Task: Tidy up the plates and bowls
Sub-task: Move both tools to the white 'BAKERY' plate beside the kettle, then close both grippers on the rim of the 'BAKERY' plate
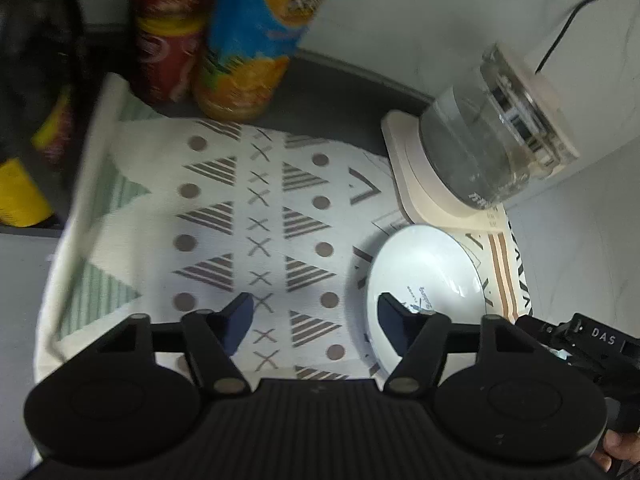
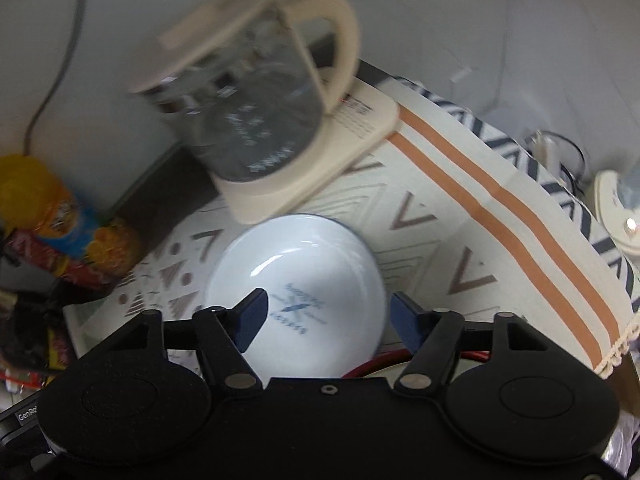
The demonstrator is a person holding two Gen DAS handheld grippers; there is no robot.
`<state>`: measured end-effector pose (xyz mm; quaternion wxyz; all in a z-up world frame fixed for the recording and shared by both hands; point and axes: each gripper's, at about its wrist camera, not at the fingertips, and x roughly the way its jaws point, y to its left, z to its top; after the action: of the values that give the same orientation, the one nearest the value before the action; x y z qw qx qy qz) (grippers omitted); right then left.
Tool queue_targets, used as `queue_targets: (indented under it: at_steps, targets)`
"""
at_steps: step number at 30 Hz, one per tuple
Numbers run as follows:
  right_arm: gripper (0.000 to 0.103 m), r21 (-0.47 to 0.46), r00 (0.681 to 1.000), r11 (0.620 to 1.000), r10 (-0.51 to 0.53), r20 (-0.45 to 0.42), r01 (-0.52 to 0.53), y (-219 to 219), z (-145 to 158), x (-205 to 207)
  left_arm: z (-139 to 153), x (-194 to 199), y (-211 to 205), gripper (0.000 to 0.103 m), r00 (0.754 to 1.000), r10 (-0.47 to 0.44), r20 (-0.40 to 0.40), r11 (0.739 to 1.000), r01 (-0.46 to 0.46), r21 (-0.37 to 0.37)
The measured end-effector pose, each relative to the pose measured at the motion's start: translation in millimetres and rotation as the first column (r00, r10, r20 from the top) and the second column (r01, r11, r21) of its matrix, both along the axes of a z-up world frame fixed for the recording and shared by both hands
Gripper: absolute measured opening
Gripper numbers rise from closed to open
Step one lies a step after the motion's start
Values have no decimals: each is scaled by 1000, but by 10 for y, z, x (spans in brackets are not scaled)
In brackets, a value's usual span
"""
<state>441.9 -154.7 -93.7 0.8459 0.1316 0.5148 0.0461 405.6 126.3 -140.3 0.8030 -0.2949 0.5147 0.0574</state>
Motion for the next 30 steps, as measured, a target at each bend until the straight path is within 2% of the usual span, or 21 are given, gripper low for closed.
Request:
queue_targets:
  at_steps: [6, 10, 13, 21, 30]
  targets:
    - [54, 14, 996, 998, -60, -69, 61, -157, -211, 153, -214, 262, -153, 44, 998, -38, -41, 999, 36, -41]
    - [43, 32, 990, 996, -78, -118, 82, -194, -359, 234, -347, 412, -248, 33, 996, -63, -70, 995, 58, -78]
    - [37, 35, 986, 995, -83, -145, 89, -189, -432, 295, -440, 485, -294, 28, 993, -72, -98, 993, 63, -98]
    - [35, 0, 978, 999, -47, -205, 48, -82, -568, 535, -605, 615, -343, 22, 984, -95, -151, 988, 75, -133]
    - [33, -49, 960, 998, 11, -279, -26, 20, -786, 718, -757, 649, -361, 18, 982, -90, -164, 983, 61, -174]
